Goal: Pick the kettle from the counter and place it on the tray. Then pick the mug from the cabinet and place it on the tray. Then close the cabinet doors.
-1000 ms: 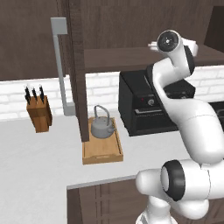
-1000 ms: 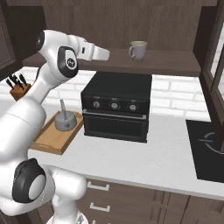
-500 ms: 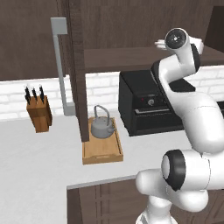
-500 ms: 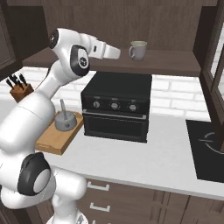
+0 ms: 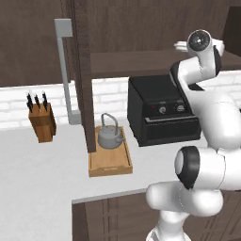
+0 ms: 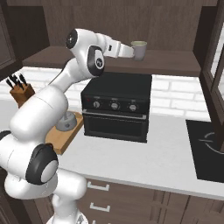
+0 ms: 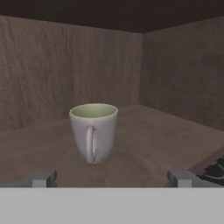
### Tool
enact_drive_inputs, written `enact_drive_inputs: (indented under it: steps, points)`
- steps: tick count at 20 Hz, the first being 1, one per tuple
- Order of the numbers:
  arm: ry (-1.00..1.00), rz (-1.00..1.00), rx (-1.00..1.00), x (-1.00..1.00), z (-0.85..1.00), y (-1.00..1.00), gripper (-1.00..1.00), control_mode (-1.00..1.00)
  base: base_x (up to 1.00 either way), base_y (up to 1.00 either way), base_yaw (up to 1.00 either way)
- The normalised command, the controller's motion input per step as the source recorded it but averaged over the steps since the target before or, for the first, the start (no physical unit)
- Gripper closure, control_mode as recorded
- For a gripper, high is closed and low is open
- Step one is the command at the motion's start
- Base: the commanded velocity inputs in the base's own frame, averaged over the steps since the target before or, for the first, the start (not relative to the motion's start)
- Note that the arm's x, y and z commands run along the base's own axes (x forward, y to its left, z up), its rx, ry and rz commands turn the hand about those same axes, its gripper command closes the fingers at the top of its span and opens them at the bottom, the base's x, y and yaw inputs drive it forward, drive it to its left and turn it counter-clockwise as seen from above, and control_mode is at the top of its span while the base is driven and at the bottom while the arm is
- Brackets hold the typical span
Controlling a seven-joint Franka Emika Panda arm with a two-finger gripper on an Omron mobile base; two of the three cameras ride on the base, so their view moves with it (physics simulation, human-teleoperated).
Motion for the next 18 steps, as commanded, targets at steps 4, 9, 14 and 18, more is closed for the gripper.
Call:
enact_drive_inputs:
  steps: [4, 9, 14, 18]
  points:
    - [0.00, 0.00, 0.00, 0.18, 0.00, -0.19, -1.00, -1.00, 0.00, 0.00, 0.00]
    - [0.00, 0.00, 0.00, 0.22, 0.00, -0.01, -1.00, -1.00, 0.00, 0.00, 0.00]
    - [0.00, 0.00, 0.00, 0.27, 0.00, 0.09, -1.00, -1.00, 0.00, 0.00, 0.00]
    - [0.00, 0.00, 0.00, 0.26, 0.00, 0.00, -1.00, -1.00, 0.00, 0.00, 0.00]
